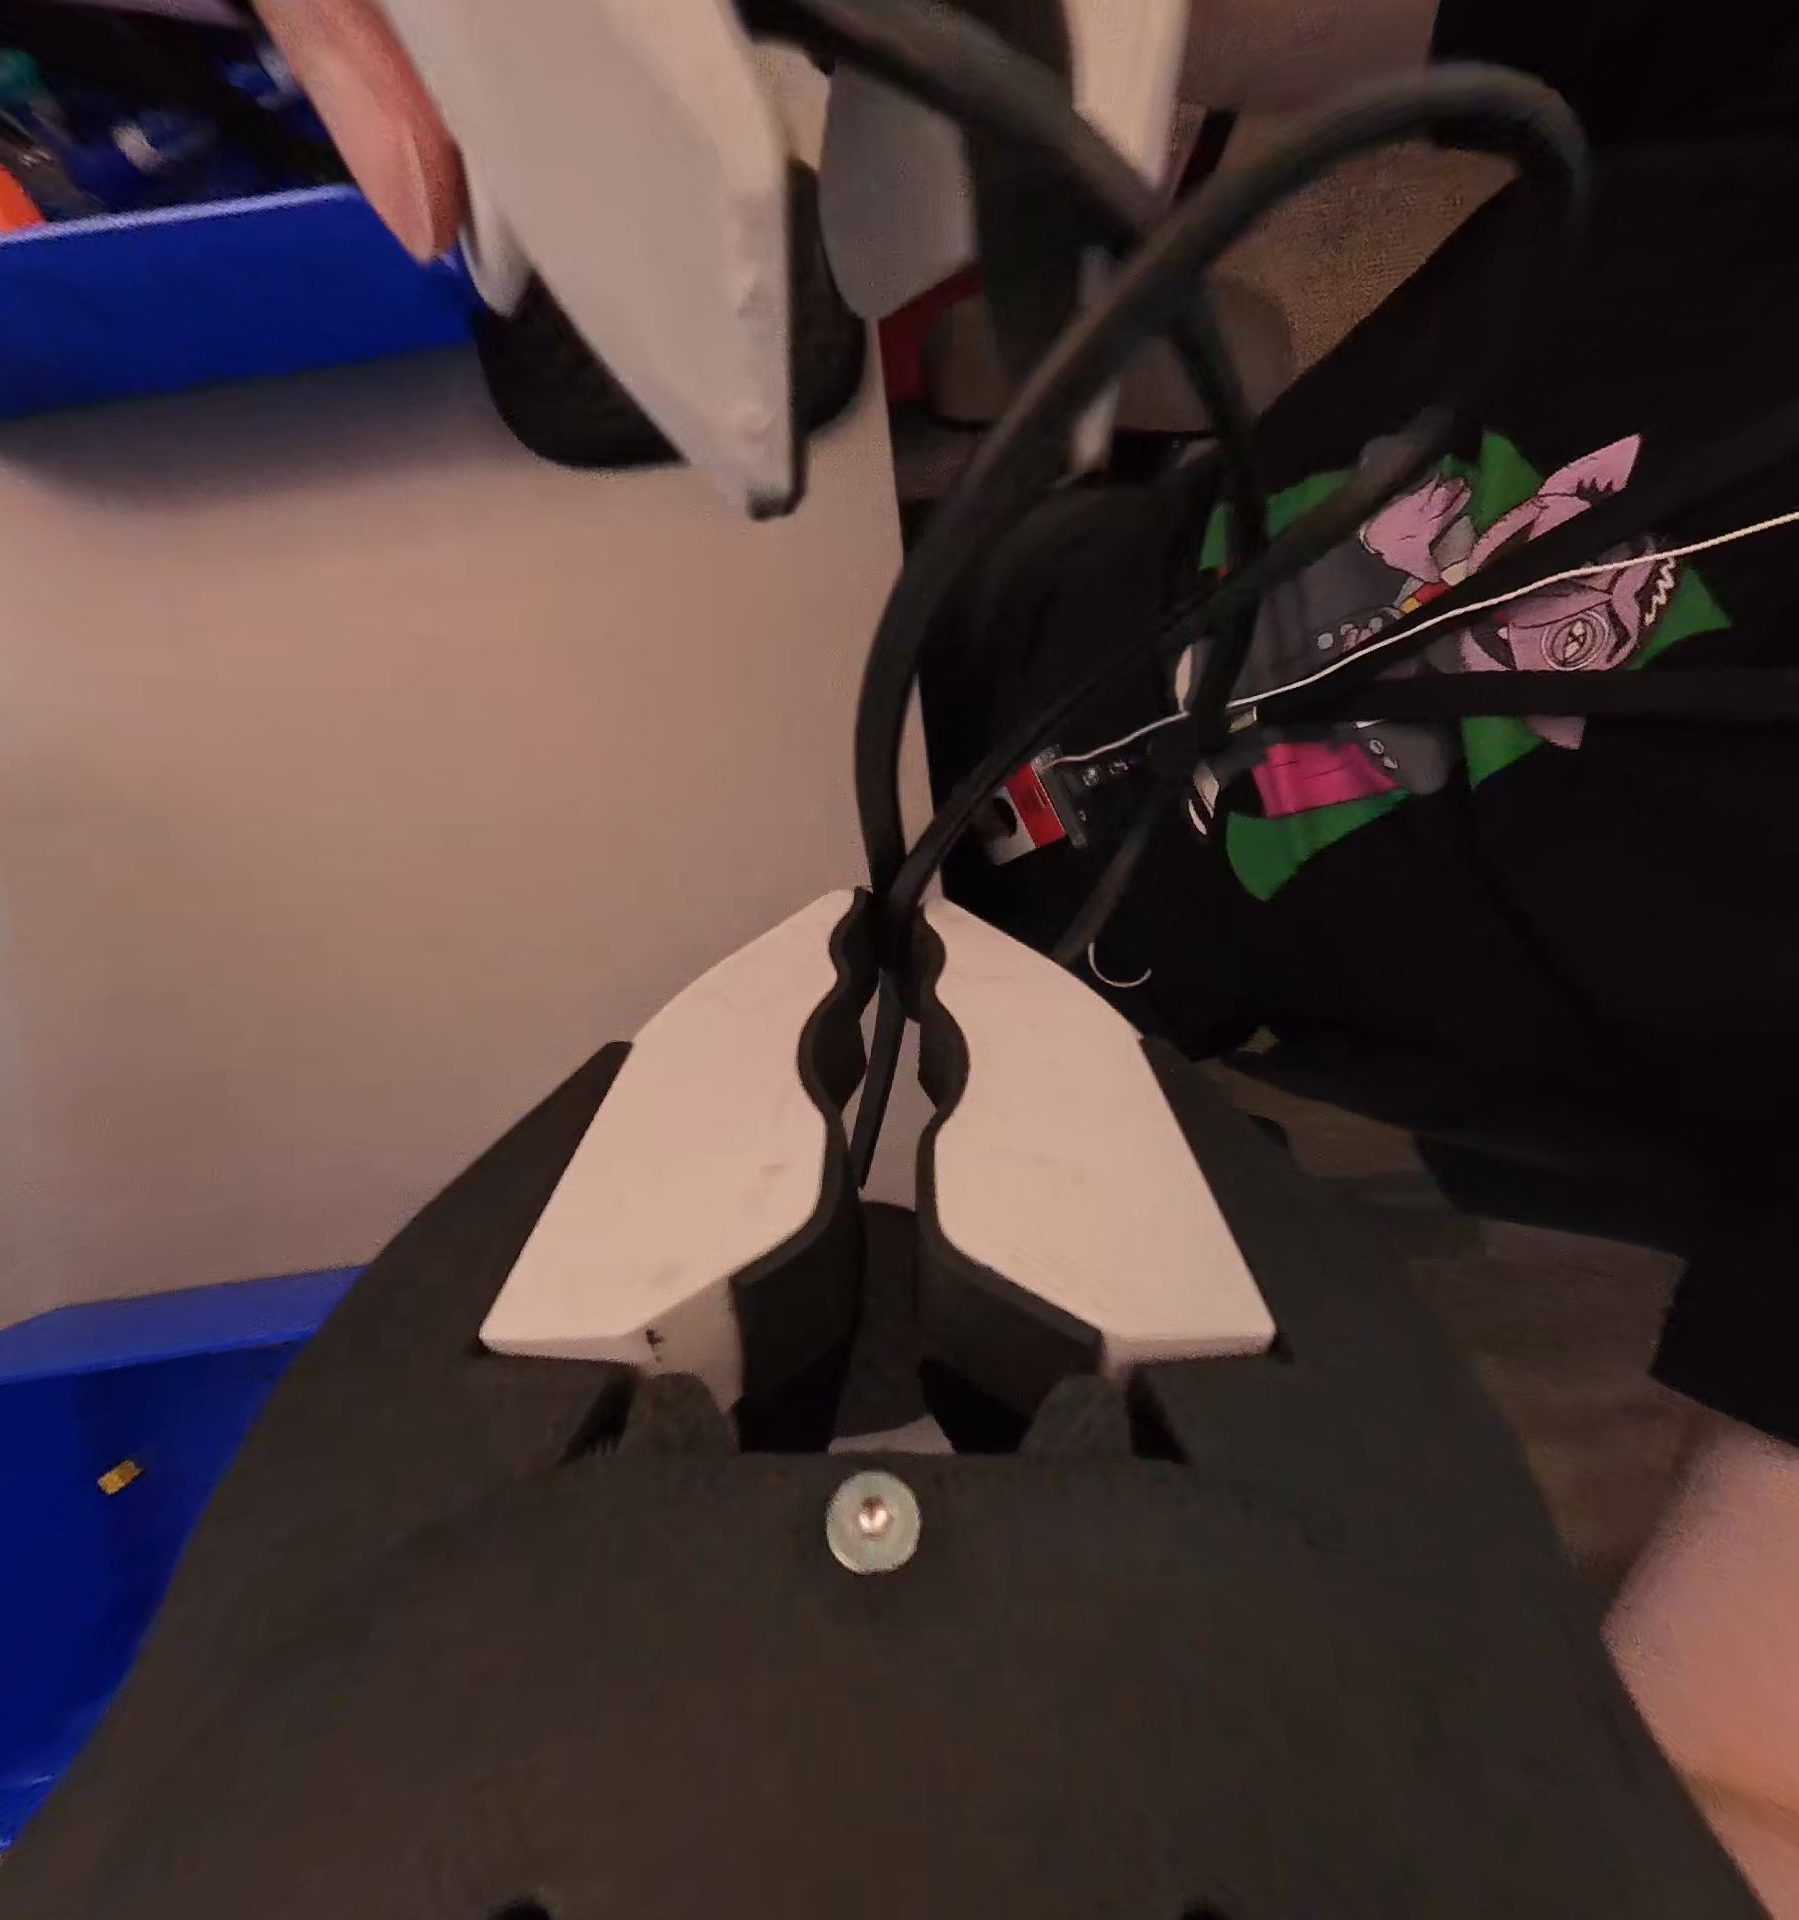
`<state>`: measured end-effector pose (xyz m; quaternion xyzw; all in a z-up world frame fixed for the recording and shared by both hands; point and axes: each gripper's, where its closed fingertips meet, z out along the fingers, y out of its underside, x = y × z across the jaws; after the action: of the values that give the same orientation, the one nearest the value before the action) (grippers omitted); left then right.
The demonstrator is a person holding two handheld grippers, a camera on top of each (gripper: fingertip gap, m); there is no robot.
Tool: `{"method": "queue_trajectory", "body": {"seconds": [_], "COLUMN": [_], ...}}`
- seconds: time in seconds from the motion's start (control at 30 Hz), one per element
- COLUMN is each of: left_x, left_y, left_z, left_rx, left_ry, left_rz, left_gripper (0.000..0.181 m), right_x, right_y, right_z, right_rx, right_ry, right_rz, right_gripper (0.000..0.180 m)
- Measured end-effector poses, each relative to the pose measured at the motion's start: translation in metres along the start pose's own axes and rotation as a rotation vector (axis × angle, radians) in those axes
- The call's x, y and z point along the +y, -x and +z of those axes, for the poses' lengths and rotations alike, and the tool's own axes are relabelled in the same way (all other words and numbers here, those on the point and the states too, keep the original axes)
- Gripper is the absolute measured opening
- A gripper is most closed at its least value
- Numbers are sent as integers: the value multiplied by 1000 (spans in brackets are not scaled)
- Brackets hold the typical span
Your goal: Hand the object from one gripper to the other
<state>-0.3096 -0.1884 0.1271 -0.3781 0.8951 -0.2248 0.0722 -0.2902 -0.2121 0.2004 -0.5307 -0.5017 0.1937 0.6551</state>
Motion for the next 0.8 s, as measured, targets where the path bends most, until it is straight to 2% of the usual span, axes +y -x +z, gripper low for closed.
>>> {"method": "queue_trajectory", "body": {"seconds": [0.1,0.23,0.37,0.43,0.53,0.57,0.67,0.73,0.8], "left_x": [1,1,5,6,0,-4,-16,-21,-21], "left_y": [-5,-8,-12,-14,-19,-18,5,25,54], "left_z": [6,10,14,17,19,18,4,-17,-49], "left_rx": [61,111,157,179,219,206,73,-20,-178], "left_ry": [23,43,66,78,43,5,-125,-250,-394], "left_rz": [-12,-28,-37,-36,-10,2,-5,-35,-81], "left_gripper": [5,5,5,5,5,6,45,56,58], "right_x": [-3,0,3,3,-1,-1,4,14,24], "right_y": [5,18,33,34,28,23,3,-12,-34], "right_z": [2,1,2,3,4,3,-1,-7,-16], "right_rx": [42,-9,-70,-75,-55,-48,-3,37,120], "right_ry": [18,73,152,202,251,281,382,466,543], "right_rz": [-157,-275,-362,-398,-376,-333,-185,-99,-11], "right_gripper": [33,31,20,9,5,6,5,5,5]}}
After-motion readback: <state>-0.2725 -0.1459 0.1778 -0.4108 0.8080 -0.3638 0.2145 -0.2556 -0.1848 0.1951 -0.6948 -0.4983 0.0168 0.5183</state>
